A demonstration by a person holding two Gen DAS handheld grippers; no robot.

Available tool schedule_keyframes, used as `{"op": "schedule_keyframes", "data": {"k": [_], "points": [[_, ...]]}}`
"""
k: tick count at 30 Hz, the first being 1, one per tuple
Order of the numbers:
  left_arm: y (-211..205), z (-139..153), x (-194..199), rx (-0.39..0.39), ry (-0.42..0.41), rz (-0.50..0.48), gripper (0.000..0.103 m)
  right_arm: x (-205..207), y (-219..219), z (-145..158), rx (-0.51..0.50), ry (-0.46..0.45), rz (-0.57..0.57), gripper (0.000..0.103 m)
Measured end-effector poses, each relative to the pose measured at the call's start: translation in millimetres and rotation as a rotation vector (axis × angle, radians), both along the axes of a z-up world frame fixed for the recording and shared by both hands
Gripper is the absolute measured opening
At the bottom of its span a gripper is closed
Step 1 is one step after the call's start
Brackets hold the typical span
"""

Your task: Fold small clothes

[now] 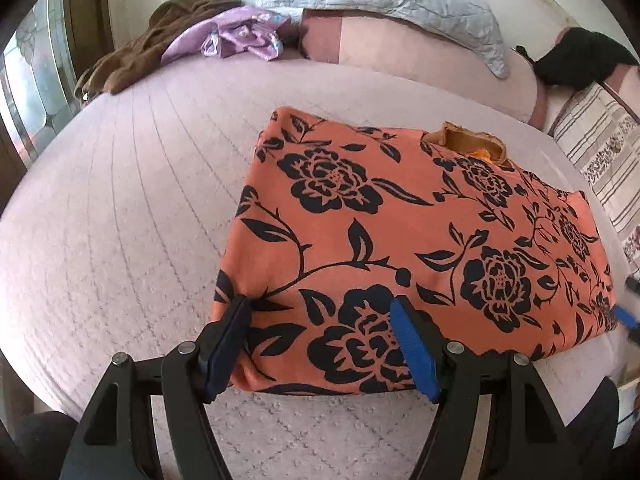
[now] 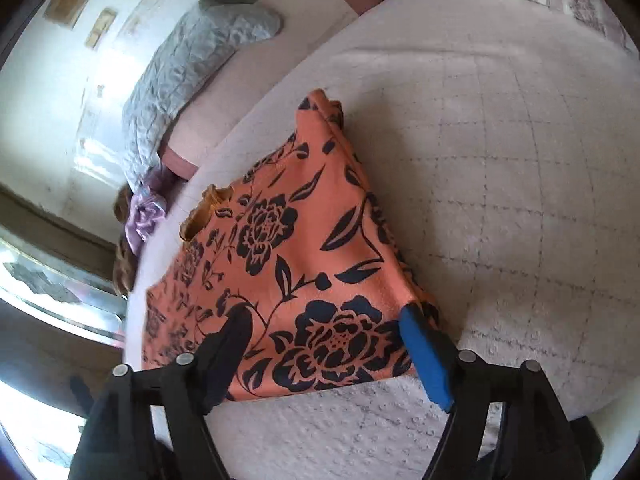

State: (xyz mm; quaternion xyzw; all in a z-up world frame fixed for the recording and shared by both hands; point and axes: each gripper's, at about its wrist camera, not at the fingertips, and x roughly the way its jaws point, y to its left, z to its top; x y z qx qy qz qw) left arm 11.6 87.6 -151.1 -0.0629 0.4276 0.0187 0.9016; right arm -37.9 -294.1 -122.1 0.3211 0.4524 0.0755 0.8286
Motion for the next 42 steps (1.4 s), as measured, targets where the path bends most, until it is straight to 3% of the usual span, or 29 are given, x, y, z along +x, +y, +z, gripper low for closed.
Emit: {"op": "schedule_keyframes", "data": {"k": [3, 7, 11, 16, 19, 21, 23, 25, 27, 30, 34, 38, 42], "points": [[-0.5, 9.4, -5.2, -0.001, -0.037, 0.014, 0.073, 4.7, 2.5, 30.6, -0.016, -0.076, 0.018, 0.080], [-11.2, 19.5, -3.1, -0.005, -0.054, -0.012, 0.073, 50.7, 1.2, 48.3, 0.077, -0.108, 0.104, 0.080], [-24.5, 29.1, -4.1, -0.003, -0.075, -0.054, 0.073, 116.1, -8.3, 28.8, 0.197, -0.039, 0.152, 0.080], [-31.8, 26.5, 4.0, 0.020, -0.075, -0.085, 0.073, 191.9, -32.0, -13.4, 0.262, 0.080, 0.093, 0.079], [-28.3, 25.4, 9.0, 0.015, -0.082, -0.076, 0.073, 207.3, -40.5, -17.2, 0.323, 0.079, 0.062, 0.081], [-23.6, 17.5, 16.1, 0.006, -0.083, -0.059, 0.073, 206.4, -35.0, -6.3, 0.346, 0.026, 0.093, 0.081], [-19.0, 2.1, 28.3, 0.013, -0.021, -0.038, 0.073, 211.7, -29.7, -8.9, 0.242, 0.031, 0.119, 0.080], [-13.4, -5.8, 33.4, -0.010, 0.008, -0.022, 0.073, 216.8, -34.2, -22.8, 0.264, 0.065, 0.097, 0.080], [-13.5, 0.6, 29.5, -0.017, -0.018, -0.018, 0.073, 210.8, -34.1, -10.2, 0.255, 0.036, 0.065, 0.080], [-15.8, 6.7, 25.1, -0.012, -0.038, -0.027, 0.073, 191.7, -19.3, 11.1, 0.177, -0.005, 0.116, 0.080], [-14.7, 10.6, 20.1, -0.051, -0.056, -0.022, 0.073, 136.9, -6.5, 34.4, 0.108, -0.053, 0.131, 0.080], [-28.4, 17.1, 16.3, -0.062, -0.075, -0.053, 0.073, 59.9, -3.5, 41.2, 0.147, -0.090, 0.052, 0.080], [-57.8, 22.5, 12.7, -0.055, -0.089, -0.125, 0.073, -17.0, 2.5, 3.6, 0.271, -0.017, -0.060, 0.081]]}}
